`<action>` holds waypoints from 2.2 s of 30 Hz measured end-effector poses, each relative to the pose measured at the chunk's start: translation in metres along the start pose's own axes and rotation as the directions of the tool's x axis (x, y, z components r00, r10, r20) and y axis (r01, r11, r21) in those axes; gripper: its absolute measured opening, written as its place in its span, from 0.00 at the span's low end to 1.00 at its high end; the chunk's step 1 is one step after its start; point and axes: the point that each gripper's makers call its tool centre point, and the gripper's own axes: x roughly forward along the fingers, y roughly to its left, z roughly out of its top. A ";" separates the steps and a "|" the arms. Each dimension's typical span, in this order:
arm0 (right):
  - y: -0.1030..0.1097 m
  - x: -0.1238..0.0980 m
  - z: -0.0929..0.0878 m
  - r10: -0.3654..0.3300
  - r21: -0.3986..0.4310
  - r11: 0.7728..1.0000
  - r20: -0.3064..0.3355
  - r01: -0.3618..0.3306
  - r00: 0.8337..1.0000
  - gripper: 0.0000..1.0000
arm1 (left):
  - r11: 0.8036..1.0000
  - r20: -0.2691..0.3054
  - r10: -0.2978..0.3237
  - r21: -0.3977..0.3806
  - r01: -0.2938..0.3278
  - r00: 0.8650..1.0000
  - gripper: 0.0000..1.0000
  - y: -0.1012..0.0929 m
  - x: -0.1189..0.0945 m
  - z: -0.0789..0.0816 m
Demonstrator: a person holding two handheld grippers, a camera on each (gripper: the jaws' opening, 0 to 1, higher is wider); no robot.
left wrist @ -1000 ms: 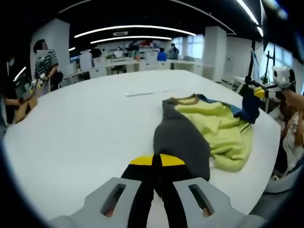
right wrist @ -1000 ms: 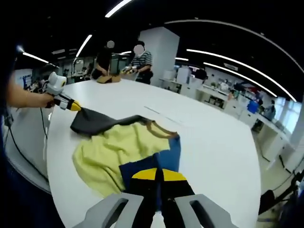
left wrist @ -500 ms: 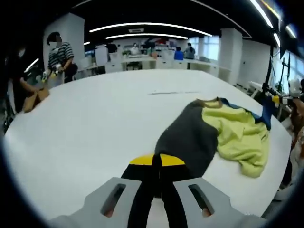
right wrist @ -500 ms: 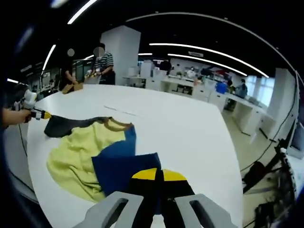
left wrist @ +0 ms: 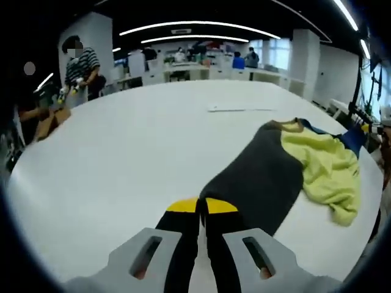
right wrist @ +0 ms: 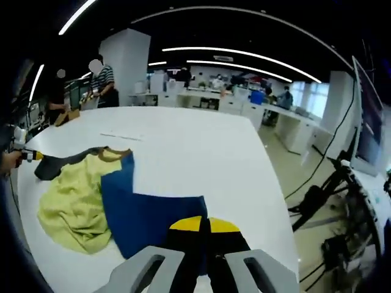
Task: Fold the garment on the visible template until the final outline fits inside the template.
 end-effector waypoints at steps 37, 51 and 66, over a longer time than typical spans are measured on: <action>-0.073 0.002 -0.050 -0.178 0.173 0.967 -0.077 0.189 0.981 0.00 | 0.982 -0.077 0.073 0.177 -0.059 0.994 0.00 0.032 0.020 0.007; -0.073 -0.012 -0.052 -0.203 0.242 0.946 -0.074 0.215 0.976 0.14 | 0.993 -0.014 0.089 0.081 -0.088 0.996 0.11 0.047 -0.002 0.003; 0.004 -0.025 -0.016 0.092 0.148 0.984 0.040 -0.097 0.995 0.48 | 0.989 0.076 -0.146 0.038 0.144 0.986 0.54 -0.013 -0.027 0.004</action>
